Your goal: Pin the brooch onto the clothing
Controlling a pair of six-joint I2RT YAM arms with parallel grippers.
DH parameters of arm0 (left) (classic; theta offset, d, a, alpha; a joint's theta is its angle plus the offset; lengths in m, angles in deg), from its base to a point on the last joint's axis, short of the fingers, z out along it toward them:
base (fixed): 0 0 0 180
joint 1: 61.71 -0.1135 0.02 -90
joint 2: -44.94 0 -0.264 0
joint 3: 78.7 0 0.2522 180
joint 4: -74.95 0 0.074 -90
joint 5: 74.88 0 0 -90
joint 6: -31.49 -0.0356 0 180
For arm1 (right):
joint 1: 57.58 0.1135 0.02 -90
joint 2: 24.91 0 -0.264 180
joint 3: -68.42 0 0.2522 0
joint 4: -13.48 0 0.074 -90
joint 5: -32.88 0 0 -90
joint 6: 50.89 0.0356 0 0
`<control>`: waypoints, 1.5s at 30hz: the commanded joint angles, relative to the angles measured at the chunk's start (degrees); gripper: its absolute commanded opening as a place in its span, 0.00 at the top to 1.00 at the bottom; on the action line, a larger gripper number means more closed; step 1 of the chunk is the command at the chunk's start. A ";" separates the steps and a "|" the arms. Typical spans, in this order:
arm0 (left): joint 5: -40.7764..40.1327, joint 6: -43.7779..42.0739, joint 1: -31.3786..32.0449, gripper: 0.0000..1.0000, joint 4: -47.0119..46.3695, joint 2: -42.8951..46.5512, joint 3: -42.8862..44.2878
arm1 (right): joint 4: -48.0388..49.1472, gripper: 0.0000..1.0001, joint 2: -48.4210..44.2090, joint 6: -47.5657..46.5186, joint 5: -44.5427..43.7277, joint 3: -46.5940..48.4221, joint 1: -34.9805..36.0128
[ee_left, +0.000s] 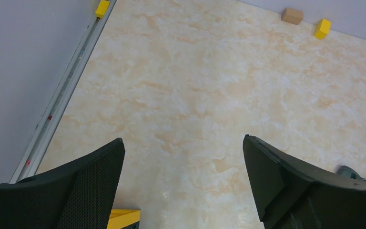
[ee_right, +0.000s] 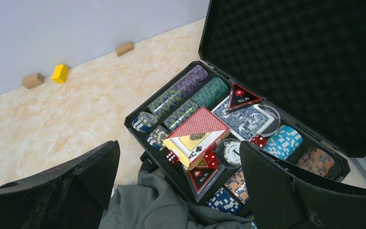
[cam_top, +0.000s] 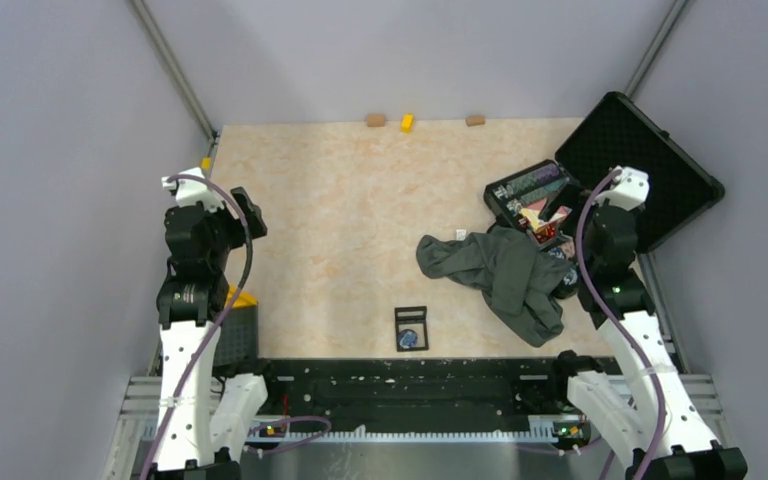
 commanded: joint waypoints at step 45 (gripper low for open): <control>6.94 -3.37 -0.08 0.02 -1.56 1.66 -4.58 | -28.60 0.37 17.17 26.21 -7.88 -5.14 29.96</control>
